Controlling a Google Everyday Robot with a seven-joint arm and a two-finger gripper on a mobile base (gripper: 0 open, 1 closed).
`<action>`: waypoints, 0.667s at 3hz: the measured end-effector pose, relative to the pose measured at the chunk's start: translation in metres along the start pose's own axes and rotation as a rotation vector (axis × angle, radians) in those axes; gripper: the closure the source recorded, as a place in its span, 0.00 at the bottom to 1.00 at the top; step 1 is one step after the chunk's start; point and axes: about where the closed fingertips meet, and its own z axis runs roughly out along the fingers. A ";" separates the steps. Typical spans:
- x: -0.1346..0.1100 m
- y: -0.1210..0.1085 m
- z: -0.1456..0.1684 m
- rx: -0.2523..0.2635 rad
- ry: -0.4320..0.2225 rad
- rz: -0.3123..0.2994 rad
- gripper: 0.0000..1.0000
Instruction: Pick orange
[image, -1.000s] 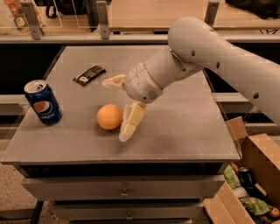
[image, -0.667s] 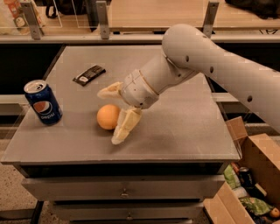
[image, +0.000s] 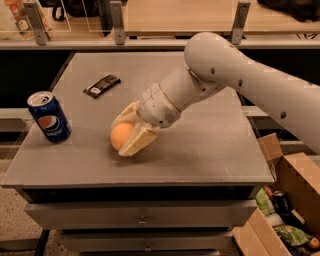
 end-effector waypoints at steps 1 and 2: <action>-0.014 -0.006 -0.021 0.026 -0.010 0.001 0.86; -0.036 -0.014 -0.059 0.084 -0.030 -0.014 1.00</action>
Offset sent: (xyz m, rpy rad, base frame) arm 0.0283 -0.0434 0.1208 0.1088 -0.0974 -0.1082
